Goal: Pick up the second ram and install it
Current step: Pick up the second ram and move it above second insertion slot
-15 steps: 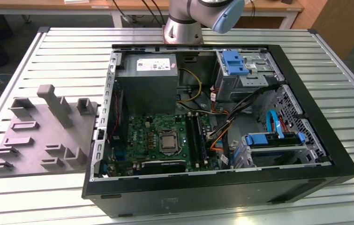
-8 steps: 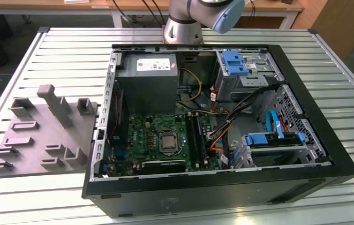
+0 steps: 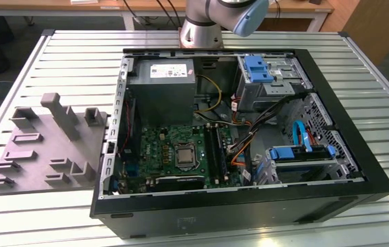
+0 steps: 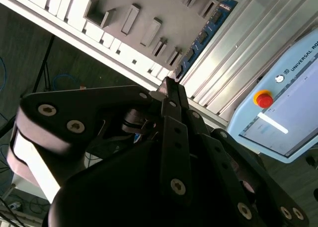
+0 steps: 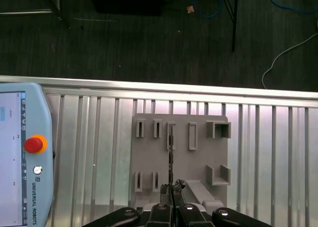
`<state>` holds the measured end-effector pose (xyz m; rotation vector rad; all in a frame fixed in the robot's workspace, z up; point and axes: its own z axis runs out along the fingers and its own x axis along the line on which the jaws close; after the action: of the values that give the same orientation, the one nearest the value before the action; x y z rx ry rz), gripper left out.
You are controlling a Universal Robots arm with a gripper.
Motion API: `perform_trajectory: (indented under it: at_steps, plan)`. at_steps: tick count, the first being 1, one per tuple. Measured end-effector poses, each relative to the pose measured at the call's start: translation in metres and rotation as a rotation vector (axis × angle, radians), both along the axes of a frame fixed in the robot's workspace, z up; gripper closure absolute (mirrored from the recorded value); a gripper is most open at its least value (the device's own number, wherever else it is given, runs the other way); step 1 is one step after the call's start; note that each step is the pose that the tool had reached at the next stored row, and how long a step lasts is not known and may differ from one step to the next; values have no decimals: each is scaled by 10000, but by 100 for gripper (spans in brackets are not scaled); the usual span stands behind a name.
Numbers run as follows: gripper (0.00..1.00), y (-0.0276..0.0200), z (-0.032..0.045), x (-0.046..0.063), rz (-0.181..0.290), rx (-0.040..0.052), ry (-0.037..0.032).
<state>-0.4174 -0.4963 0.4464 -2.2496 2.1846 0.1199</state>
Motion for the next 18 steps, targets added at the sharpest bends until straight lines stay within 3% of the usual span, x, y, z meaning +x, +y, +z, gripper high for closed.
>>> perform_trajectory:
  at_steps: [8,18]
  plan:
    - [87,0,2,56,0,-2,2]
    - [87,0,-1,354,0,-1,1]
